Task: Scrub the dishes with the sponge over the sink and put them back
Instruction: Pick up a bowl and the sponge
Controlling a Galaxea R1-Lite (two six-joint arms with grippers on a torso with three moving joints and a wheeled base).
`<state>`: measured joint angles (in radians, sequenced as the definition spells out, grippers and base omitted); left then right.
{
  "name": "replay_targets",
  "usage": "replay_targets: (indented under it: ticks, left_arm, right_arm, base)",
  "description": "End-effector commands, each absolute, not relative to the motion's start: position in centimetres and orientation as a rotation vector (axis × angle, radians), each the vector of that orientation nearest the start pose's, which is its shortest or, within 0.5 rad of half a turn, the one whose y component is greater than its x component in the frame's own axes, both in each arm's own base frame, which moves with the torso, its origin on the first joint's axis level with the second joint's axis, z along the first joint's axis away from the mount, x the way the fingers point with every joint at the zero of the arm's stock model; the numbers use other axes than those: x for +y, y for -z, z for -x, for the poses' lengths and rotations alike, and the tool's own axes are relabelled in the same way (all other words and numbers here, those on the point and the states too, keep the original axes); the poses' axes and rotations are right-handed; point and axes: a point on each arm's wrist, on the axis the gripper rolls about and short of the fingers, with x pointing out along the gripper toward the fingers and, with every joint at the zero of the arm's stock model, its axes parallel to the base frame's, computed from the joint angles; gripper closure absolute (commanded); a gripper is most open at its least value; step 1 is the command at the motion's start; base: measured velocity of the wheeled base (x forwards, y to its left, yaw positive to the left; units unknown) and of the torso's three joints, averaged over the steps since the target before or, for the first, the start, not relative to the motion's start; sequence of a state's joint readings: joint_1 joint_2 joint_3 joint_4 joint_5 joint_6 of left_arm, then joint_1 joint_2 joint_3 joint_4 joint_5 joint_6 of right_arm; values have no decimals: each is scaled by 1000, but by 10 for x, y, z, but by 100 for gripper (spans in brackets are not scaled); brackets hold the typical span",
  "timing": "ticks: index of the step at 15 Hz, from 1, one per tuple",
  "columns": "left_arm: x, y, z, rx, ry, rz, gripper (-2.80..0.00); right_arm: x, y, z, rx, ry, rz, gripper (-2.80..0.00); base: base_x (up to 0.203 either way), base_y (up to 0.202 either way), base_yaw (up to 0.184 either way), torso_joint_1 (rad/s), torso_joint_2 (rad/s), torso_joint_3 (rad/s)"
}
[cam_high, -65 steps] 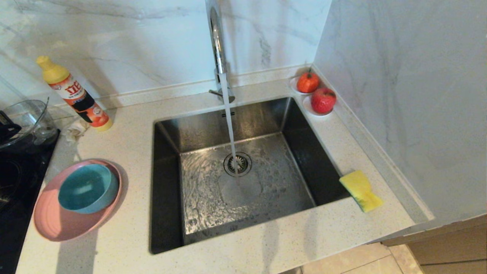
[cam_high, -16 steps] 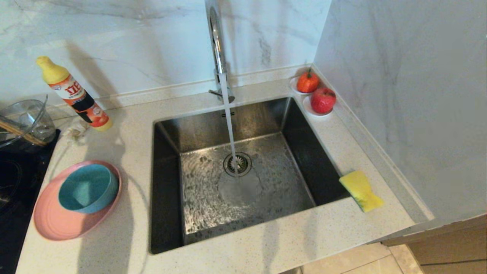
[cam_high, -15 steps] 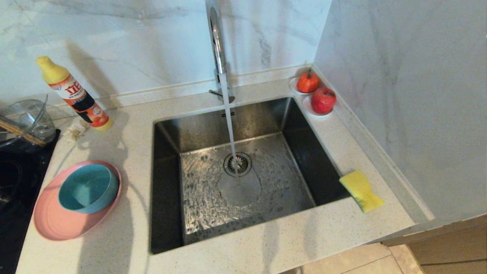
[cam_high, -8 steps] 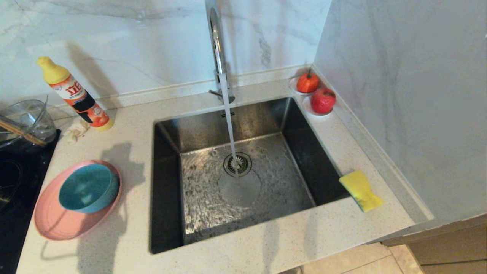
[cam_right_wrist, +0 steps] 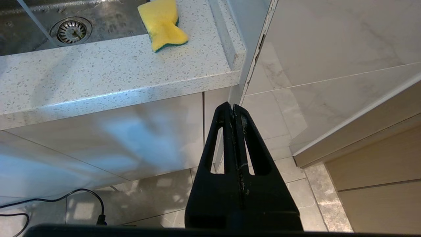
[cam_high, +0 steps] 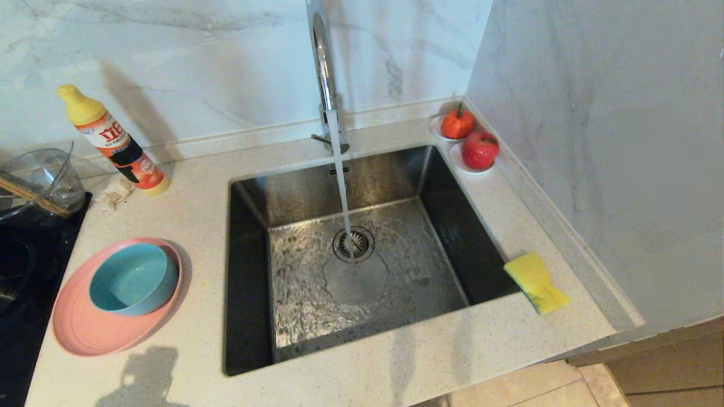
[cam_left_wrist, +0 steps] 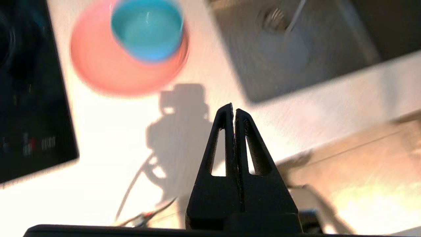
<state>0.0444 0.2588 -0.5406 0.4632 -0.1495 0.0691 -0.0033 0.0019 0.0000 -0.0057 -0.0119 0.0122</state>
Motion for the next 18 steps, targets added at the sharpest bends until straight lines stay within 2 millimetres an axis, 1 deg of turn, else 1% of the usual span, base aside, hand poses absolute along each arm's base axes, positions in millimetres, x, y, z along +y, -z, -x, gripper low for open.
replay_targets:
  ticks: [1,2,4,5,6,7,9,18]
  left_arm:
    - [-4,-135,56,106,108,-82,0]
    - [-3,-114,51,106,99,-120,0]
    - [-1,-92,35,56,27,-159,0]
    - [0,-85,29,33,0,-167,0]
    - [-1,-83,27,11,10,-163,0]
    - [-1,-76,25,33,37,-132,0]
    - [-1,-76,25,27,42,-102,0]
    - [-1,-76,25,29,43,-102,0]
  right_arm:
    - [0,-76,23,-3,17,-12,0]
    - [0,-76,23,-4,15,-12,0]
    - [0,-76,23,-3,15,-12,0]
    - [0,-76,23,-3,17,-12,0]
    - [0,-76,23,-4,15,-12,0]
    - [0,-76,23,-3,15,-12,0]
    - [0,-76,23,-3,15,-12,0]
    - [0,-76,23,-3,18,-9,0]
  base:
    - [0,0,0,0,0,0]
    - [0,0,0,0,0,0]
    - [0,0,0,0,0,0]
    - [0,0,0,0,0,0]
    - [0,0,0,0,0,0]
    - [0,0,0,0,0,0]
    - [0,0,0,0,0,0]
    - [0,0,0,0,0,0]
